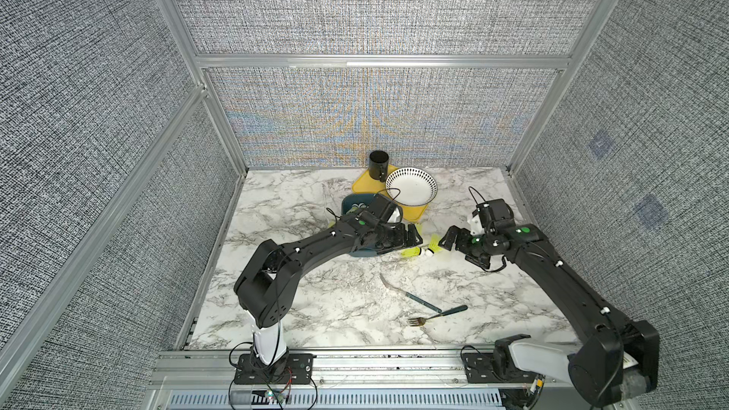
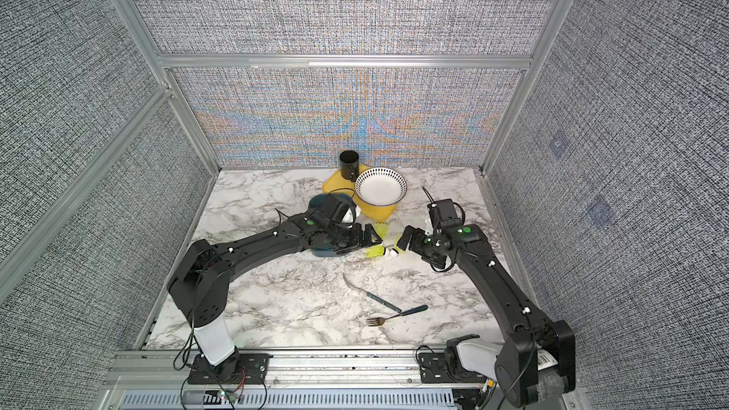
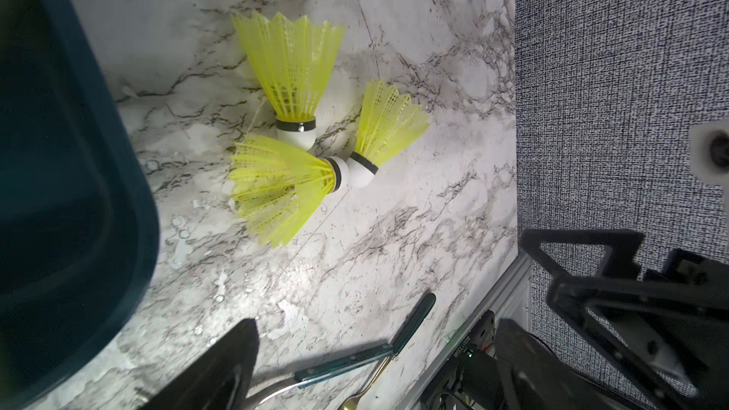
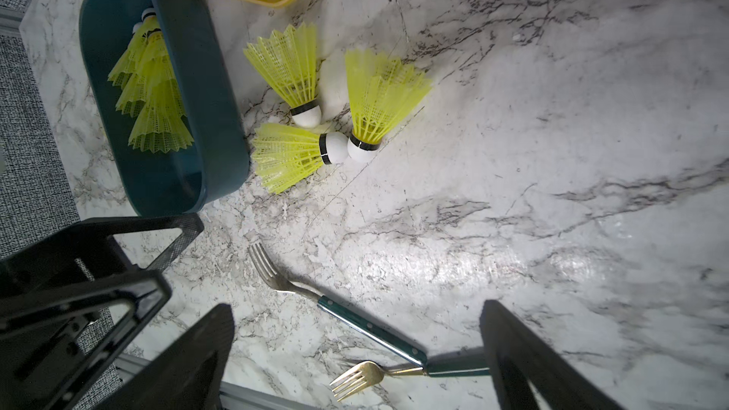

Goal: Put the shuttlecocks into the storage box
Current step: Pick up the shuttlecock at the center of the board.

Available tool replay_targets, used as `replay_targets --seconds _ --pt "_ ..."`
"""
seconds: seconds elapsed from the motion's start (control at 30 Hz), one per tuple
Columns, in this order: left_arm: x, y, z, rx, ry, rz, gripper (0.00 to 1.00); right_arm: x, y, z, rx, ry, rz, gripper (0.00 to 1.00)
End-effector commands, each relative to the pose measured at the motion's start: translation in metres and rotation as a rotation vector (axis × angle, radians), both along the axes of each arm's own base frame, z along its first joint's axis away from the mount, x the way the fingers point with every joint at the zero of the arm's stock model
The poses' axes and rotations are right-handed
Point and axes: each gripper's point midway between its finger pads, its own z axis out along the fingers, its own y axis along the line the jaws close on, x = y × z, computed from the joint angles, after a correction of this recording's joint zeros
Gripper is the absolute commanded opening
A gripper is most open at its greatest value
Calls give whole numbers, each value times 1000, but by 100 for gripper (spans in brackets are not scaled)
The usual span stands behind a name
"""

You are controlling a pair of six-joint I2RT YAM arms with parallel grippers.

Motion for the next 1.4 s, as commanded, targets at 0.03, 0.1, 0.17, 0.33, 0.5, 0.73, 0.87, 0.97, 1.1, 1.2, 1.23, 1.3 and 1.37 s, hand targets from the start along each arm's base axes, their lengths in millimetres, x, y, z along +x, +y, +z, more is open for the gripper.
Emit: replay_targets --seconds 0.03,0.1,0.17,0.33,0.5,0.73,0.87,0.97,1.1,1.2,1.23,1.3,1.37 --pt "5 -4 -10 50 -9 18 90 -4 -6 3 15 -13 2 99" --pt "5 -8 -14 68 -8 16 86 -4 -8 4 22 -15 -4 99" --pt "7 -11 -19 80 -8 16 83 -3 -9 4 35 -20 -2 99" --pt "14 -14 -28 106 -15 28 76 2 -3 9 89 -52 19 98" --pt "16 -15 -35 132 -11 25 69 9 -4 15 119 -72 14 98" --pt "20 -18 -54 165 1 7 59 12 -3 20 147 -83 9 98" --pt "22 -21 -58 173 5 -3 47 11 -2 21 152 -86 8 98" --pt "23 -22 -60 174 6 -3 43 12 -1 23 157 -91 8 98" --pt "23 -24 -62 173 10 -7 31 12 -1 23 159 -92 10 98" --pt "24 -25 -62 171 12 -6 26 14 -1 23 160 -92 12 98" --pt "24 -25 -63 171 12 -6 23 14 -1 23 160 -92 12 98" --pt "24 -26 -63 171 14 -6 19 15 -1 23 158 -91 15 98" --pt "24 -25 -64 172 16 -5 17 15 -1 22 160 -88 16 98"
